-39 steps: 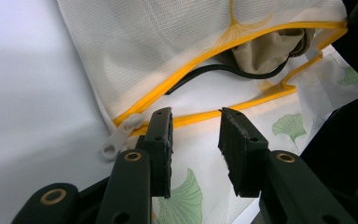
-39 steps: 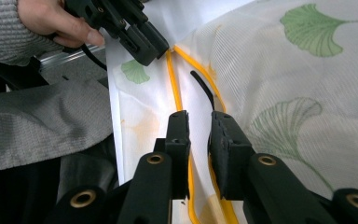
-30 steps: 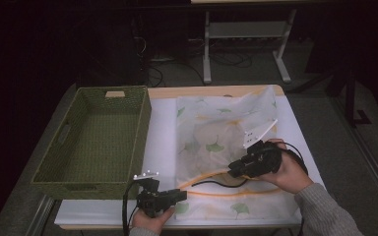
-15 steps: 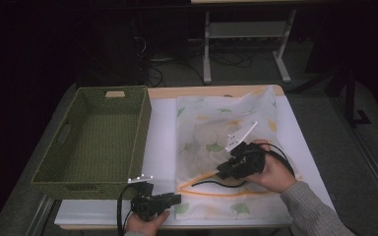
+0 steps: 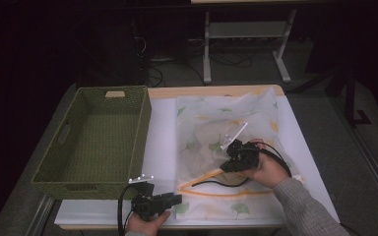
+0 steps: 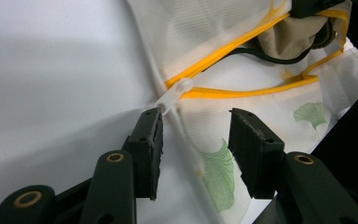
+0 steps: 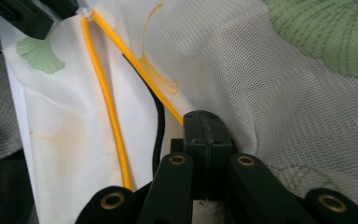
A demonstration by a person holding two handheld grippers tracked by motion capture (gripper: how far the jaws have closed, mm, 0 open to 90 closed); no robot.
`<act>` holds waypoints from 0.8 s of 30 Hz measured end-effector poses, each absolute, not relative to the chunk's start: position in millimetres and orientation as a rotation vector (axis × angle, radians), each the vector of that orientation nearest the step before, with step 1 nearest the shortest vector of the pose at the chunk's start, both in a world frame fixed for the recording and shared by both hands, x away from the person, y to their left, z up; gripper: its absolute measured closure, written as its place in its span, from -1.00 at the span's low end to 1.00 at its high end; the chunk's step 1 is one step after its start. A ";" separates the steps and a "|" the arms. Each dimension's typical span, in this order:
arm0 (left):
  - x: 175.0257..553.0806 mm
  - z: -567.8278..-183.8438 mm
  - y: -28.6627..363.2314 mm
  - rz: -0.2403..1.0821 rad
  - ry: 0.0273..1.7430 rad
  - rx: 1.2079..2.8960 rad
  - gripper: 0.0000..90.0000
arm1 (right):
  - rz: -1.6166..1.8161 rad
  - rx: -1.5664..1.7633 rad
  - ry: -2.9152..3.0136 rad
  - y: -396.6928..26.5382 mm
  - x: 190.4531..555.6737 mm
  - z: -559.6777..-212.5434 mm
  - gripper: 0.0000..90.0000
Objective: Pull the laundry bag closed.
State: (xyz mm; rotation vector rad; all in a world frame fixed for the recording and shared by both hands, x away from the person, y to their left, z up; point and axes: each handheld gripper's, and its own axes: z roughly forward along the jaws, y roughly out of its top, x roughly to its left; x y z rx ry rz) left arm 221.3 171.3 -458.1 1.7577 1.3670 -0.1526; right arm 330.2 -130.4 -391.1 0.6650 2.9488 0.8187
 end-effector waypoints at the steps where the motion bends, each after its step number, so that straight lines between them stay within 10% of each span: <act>1: 221.7 -457.9 171.0 -0.153 1.365 1.761 0.19 | 0.817 0.666 2.943 -131.5 331.2 -390.9 1.00; 13: 236.4 -463.0 158.1 -0.259 1.343 1.734 0.29 | 0.800 0.735 2.926 -149.7 336.8 -391.6 1.00; 18: 236.4 -465.1 156.1 -0.258 1.303 1.738 0.83 | 0.820 0.738 2.935 -149.5 336.1 -389.7 1.00; 24: 231.5 -460.6 161.9 -0.221 1.256 1.722 0.92 | 0.929 0.683 2.956 -138.3 325.9 -377.9 0.91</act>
